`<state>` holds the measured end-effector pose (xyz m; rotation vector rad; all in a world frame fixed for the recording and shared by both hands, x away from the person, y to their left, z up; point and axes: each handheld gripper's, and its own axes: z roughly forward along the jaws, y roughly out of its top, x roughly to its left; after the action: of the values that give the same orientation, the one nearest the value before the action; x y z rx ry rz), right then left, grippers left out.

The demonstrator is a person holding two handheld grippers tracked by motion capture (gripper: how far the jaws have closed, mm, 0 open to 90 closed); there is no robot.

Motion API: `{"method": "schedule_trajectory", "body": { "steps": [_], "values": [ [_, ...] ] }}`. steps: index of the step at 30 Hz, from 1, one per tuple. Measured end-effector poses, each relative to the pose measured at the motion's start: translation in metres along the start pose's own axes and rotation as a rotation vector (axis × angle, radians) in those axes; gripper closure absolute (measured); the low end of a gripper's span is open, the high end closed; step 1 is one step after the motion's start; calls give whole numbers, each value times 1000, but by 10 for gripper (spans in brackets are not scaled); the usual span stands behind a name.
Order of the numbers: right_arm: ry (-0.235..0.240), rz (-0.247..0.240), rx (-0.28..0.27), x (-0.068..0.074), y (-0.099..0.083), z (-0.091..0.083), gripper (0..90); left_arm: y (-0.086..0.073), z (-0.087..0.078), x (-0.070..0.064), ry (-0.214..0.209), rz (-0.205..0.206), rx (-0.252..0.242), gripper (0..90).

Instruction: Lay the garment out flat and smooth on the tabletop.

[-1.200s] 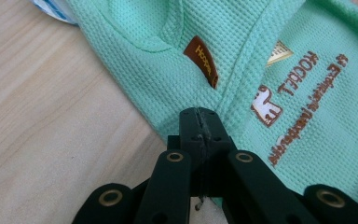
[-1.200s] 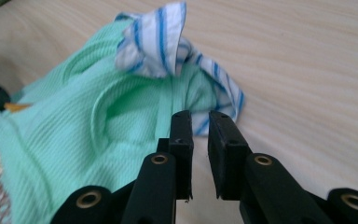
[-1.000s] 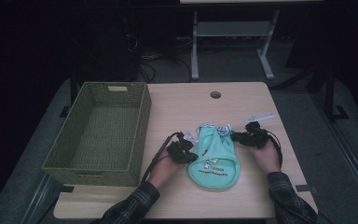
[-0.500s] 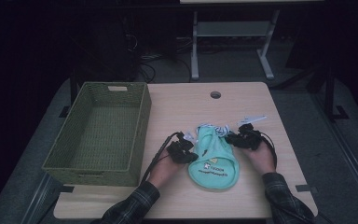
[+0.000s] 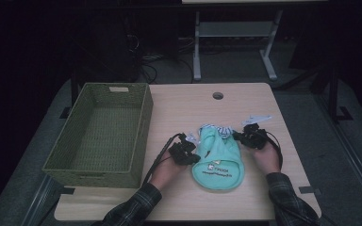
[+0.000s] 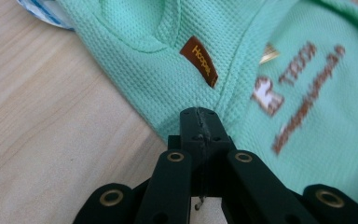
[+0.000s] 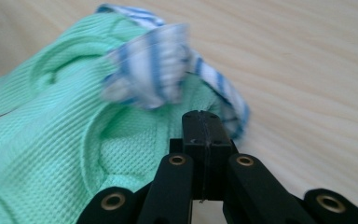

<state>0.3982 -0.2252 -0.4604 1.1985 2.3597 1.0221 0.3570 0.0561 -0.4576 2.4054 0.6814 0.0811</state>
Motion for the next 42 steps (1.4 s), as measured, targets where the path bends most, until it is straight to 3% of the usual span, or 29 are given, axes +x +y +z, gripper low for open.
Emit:
{"method": "schedule_trajectory", "body": {
  "steps": [1,5,10,11,14,15,18,19,27,33,42],
  "values": [
    [-19,1,-10,-8,0,-1,900,0,0,-1,1,-6,-6,896],
    [-23,15,11,-18,-2,3,900,0,0,0,3,-3,-2,896],
    [-1,31,15,-19,-6,8,889,-1,0,0,3,0,-2,896],
    [9,48,-17,-17,-6,4,836,-1,0,0,2,-3,-3,895],
    [27,51,-42,-17,-4,-4,832,-1,0,1,-11,-20,-8,890],
    [49,47,-55,-15,-5,-13,849,-1,0,1,-15,-36,-17,882],
    [72,46,-56,-11,-8,-20,884,-1,-1,3,-11,-23,-7,882],
    [82,16,-41,-7,-13,-25,897,0,-2,3,-8,-32,-17,882],
    [136,-26,2,15,-27,-37,898,7,-5,9,8,-31,-43,884],
    [146,-49,67,26,-36,-32,898,9,3,13,17,-35,-41,885],
    [136,-67,87,29,-39,-29,898,7,5,10,13,-20,-19,890]
  ]
}}
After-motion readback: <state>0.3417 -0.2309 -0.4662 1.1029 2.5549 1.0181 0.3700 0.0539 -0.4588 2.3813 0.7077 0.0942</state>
